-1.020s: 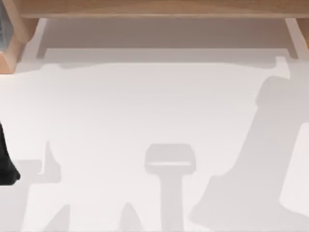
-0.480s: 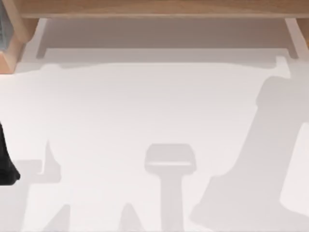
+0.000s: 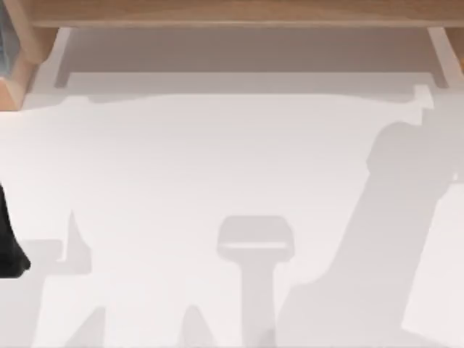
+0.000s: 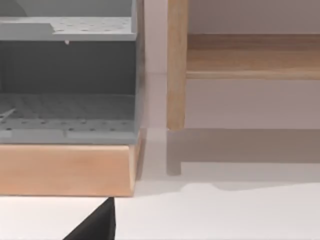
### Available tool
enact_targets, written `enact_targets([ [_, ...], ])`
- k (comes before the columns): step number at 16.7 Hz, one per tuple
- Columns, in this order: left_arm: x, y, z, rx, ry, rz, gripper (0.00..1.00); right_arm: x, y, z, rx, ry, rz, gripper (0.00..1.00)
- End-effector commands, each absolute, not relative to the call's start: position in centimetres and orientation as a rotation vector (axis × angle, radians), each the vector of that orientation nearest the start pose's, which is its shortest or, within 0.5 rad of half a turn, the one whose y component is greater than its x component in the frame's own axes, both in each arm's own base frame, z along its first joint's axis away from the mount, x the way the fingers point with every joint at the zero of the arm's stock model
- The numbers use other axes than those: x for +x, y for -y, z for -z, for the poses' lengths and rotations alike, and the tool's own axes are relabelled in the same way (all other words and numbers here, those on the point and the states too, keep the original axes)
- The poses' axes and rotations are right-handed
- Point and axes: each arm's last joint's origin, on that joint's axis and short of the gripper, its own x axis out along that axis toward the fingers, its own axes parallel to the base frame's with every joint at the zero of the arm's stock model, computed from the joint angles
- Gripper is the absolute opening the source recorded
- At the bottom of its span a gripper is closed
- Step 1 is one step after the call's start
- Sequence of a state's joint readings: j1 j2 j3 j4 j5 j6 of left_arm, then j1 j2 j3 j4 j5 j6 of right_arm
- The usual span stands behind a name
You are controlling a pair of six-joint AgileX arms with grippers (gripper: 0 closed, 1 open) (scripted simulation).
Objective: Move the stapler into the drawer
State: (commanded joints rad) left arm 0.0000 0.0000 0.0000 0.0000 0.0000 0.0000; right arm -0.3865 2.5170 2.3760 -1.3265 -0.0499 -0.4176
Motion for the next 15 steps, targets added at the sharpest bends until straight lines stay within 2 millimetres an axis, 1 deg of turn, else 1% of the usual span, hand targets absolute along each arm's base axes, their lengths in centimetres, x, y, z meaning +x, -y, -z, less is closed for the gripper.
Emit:
enact_targets([
  [2, 10.6, 0.1, -16.0, 0.0, 0.0, 0.0, 1.0, 46.2, 18.6, -20.4, -0.068, -1.34, -0.084, 1.0],
  [4, 10.6, 0.1, -16.0, 0.0, 0.0, 0.0, 1.0, 45.4, 19.7, -22.7, -0.128, -1.204, -0.111, 1.0],
  [6, 10.6, 0.1, -16.0, 0.0, 0.0, 0.0, 1.0, 44.3, 21.2, -24.7, -0.206, -1.061, -0.12, 1.0],
  [8, 10.6, 0.1, -16.0, 0.0, 0.0, 0.0, 1.0, 42.8, 23.3, -26.0, -0.306, -0.925, -0.108, 1.0],
  [11, 10.6, 0.1, -16.0, 0.0, 0.0, 0.0, 1.0, 40.1, 26.9, -26.8, -0.49, -0.752, -0.058, 1.0],
  [13, 10.6, 0.1, -16.0, 0.0, 0.0, 0.0, 1.0, 37.9, 29.2, -26.3, -0.629, -0.664, -0.011, 1.0],
  [15, 10.6, 0.1, -16.0, 0.0, 0.0, 0.0, 1.0, 35.6, 31.1, -25.3, -0.774, -0.597, 0.04, 1.0],
])
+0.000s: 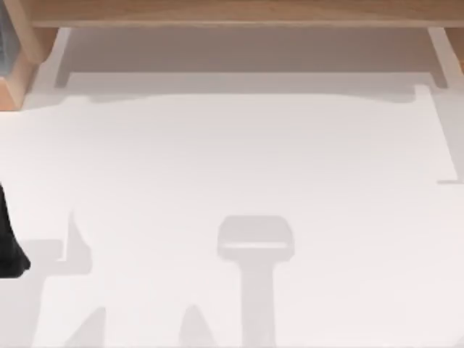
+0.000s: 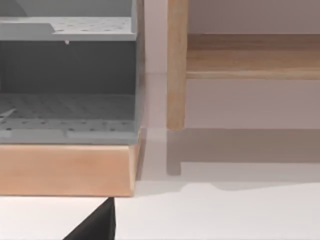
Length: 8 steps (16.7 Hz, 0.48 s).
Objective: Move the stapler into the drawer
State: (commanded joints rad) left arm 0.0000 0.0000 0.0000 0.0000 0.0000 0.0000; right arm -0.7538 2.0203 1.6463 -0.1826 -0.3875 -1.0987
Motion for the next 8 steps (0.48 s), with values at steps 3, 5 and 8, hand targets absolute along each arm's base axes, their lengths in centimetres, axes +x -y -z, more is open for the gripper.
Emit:
enact_targets([
  [3, 10.6, 0.1, -16.0, 0.0, 0.0, 0.0, 1.0, 32.1, 32.9, -22.6, -0.986, -0.53, 0.111, 1.0],
  [5, 10.6, 0.1, -16.0, 0.0, 0.0, 0.0, 1.0, 30.0, 33.1, -20.3, -1.114, -0.5, 0.146, 1.0],
  [8, 10.6, 0.1, -16.0, 0.0, 0.0, 0.0, 1.0, 27.3, 32.0, -16.4, -1.274, -0.456, 0.168, 1.0],
])
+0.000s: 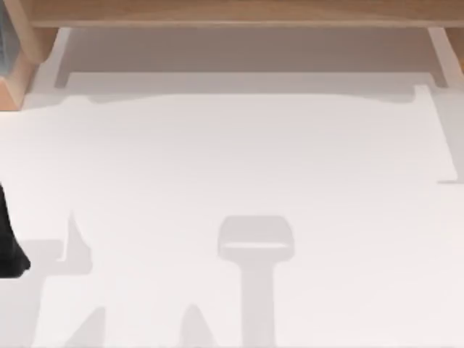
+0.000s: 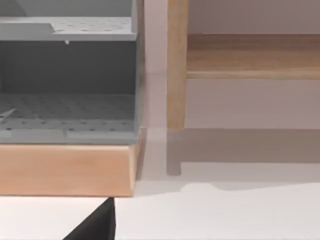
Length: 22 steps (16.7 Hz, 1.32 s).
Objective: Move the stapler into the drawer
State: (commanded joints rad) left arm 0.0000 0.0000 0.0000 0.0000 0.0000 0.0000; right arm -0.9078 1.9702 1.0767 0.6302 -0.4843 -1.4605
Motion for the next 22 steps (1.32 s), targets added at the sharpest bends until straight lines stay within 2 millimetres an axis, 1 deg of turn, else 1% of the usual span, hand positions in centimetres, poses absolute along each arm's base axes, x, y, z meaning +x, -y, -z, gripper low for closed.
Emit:
enact_targets([
  [3, 10.6, 0.1, -16.0, 0.0, 0.0, 0.0, 1.0, 25.2, 29.4, -13.0, -1.394, -0.394, 0.161, 1.0],
  [6, 10.6, 0.1, -16.0, 0.0, 0.0, 0.0, 1.0, 23.8, 26.0, -10.6, -1.477, -0.304, 0.129, 1.0],
  [8, 10.6, 0.1, -16.0, 0.0, 0.0, 0.0, 1.0, 23.3, 23.6, -9.6, -1.515, -0.228, 0.099, 1.0],
  [10, 10.6, 0.1, -16.0, 0.0, 0.0, 0.0, 1.0, 22.9, 21.4, -9.1, -1.542, -0.149, 0.067, 1.0],
  [13, 10.6, 0.1, -16.0, 0.0, 0.0, 0.0, 1.0, 22.6, 18.9, -8.9, -1.564, -0.05, 0.026, 1.0],
  [14, 10.6, 0.1, -16.0, 0.0, 0.0, 0.0, 1.0, 22.5, 18.3, -8.9, -1.568, -0.026, 0.016, 1.0],
  [16, 10.6, 0.1, -16.0, 0.0, 0.0, 0.0, 1.0, 22.5, 17.9, -8.9, -1.571, -0.008, 0.008, 1.0],
  [22, 10.6, 0.1, -16.0, 0.0, 0.0, 0.0, 1.0, 22.6, 18.0, -9.0, -1.572, -0.01, 0.012, 1.0],
])
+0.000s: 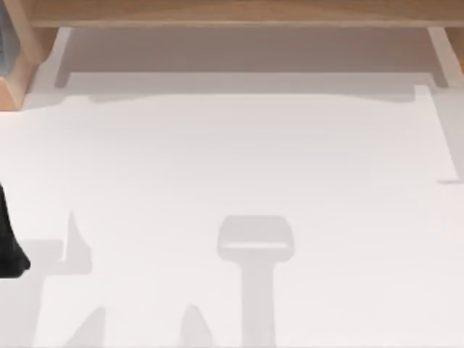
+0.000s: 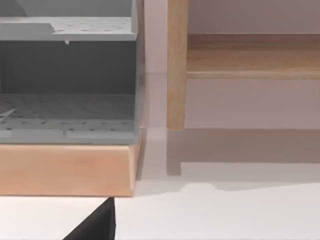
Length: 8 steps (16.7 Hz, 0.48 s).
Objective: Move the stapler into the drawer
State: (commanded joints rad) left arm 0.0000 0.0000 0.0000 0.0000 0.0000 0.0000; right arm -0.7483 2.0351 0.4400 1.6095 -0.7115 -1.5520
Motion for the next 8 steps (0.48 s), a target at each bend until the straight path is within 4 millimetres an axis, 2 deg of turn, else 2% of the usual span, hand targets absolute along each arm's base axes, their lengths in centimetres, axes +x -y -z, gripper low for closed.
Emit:
enact_targets([
  [5, 10.6, 0.1, -16.0, 0.0, 0.0, 0.0, 1.0, 24.9, 17.9, -8.9, -1.571, -0.008, 0.008, 1.0],
  [8, 10.6, 0.1, -16.0, 0.0, 0.0, 0.0, 1.0, 25.0, 17.9, -8.9, -1.571, -0.008, 0.008, 1.0],
])
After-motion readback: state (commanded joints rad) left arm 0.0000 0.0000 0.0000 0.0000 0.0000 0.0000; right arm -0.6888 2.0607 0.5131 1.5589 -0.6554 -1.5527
